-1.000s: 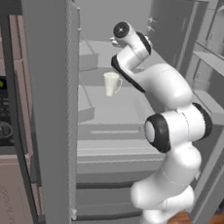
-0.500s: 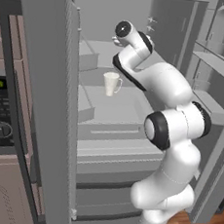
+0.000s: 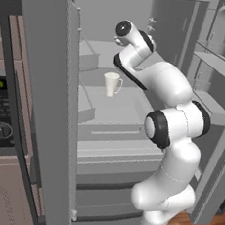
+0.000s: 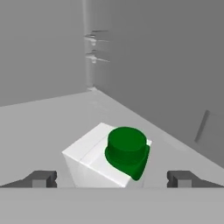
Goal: Take out the milk from the fridge and place it on the tray on the counter. Then take the sugar cube near the tray and place it in the tray.
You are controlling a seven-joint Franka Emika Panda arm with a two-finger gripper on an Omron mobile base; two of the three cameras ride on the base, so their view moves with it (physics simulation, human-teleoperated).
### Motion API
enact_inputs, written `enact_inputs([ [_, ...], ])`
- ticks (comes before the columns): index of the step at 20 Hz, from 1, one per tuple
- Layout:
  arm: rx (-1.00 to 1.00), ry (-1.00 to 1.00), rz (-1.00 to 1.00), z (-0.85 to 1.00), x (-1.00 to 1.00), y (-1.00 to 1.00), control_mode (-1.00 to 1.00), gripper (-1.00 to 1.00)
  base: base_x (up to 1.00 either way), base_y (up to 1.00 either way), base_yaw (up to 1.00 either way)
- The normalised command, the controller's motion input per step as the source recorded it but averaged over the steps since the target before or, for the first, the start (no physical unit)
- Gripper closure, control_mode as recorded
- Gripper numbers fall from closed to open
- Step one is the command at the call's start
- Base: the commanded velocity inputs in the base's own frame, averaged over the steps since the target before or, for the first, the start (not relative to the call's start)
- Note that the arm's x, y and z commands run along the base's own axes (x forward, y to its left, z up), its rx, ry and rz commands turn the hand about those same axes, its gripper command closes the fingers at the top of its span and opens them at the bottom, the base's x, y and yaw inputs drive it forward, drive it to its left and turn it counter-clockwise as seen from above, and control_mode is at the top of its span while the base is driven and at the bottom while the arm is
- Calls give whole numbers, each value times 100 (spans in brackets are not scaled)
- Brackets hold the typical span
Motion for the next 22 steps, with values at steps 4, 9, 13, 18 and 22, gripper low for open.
enact_inputs([
  [4, 0, 0, -3, -6, 7, 0, -100, -100, 0, 0, 0],
  [9, 0, 0, -3, -13, 8, 0, -100, 100, 0, 0, 0],
  [13, 0, 0, -3, -6, 4, -1, -100, 100, 0, 0, 0],
  [18, 0, 0, -3, -1, -4, -1, -100, 100, 0, 0, 0],
  [22, 5, -1, -5, 0, -51, 0, -100, 100, 0, 0, 0],
])
